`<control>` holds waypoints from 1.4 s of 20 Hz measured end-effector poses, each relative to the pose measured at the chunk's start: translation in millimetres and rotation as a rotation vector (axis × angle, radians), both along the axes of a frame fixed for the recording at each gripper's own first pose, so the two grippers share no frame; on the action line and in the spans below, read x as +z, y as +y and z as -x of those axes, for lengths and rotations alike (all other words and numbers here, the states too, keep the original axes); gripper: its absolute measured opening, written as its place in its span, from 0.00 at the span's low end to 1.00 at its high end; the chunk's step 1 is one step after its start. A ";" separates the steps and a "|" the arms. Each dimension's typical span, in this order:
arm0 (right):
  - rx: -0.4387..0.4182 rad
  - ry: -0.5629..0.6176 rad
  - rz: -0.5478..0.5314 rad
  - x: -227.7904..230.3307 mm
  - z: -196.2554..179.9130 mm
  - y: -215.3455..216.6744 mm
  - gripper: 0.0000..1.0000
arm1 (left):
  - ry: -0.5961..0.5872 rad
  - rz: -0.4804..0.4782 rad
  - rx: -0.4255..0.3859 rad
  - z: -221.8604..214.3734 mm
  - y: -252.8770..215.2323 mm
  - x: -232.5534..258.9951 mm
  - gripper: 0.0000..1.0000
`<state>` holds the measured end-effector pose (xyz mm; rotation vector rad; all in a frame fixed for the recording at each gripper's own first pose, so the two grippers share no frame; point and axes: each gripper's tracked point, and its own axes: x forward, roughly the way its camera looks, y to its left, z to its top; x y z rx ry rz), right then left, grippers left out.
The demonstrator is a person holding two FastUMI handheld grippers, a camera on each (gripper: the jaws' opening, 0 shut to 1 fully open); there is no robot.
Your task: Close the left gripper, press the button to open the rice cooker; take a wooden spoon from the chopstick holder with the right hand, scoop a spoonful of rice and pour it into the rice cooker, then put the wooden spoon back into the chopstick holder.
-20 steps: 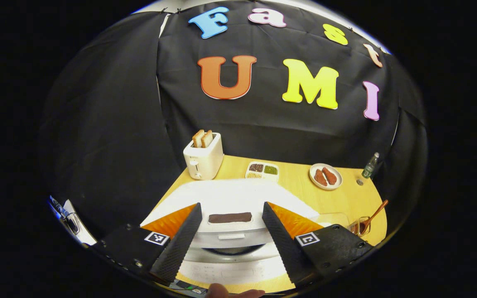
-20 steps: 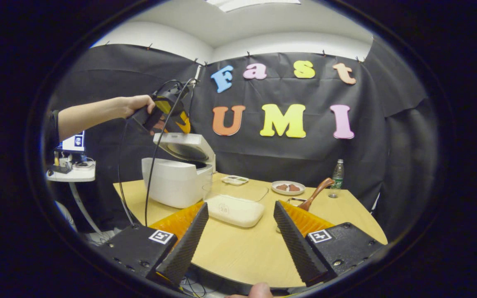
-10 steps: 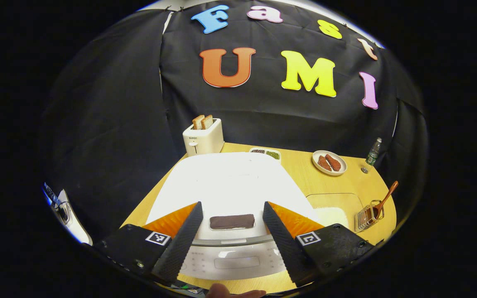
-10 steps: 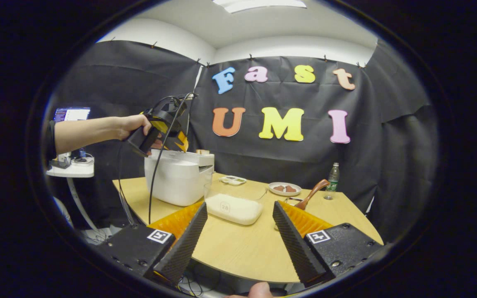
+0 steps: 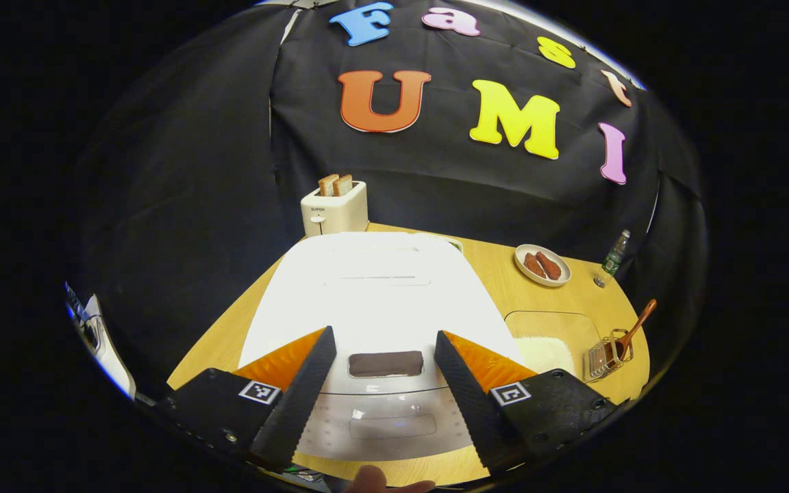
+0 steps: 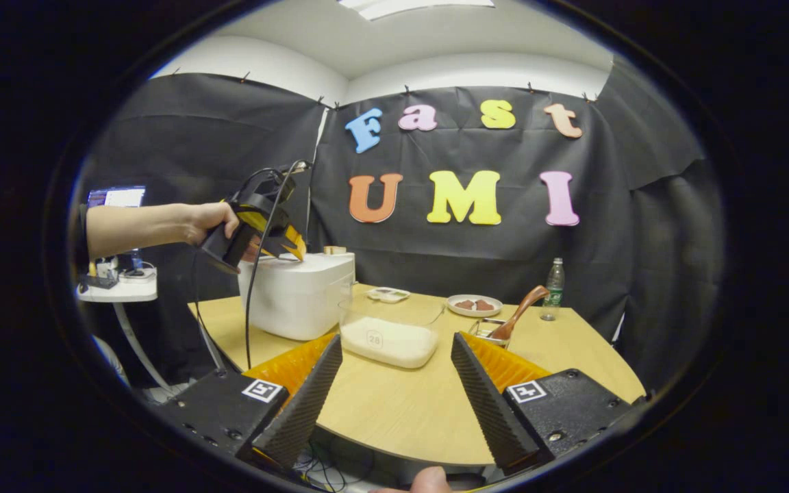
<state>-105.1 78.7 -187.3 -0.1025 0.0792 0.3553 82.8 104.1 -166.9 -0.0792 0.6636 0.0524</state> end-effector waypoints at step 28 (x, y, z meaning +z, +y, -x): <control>-0.213 -0.059 -0.070 67.6 -40.9 -18.8 1.00 | -0.610 -0.075 -0.102 82.3 -57.0 154.1 0.93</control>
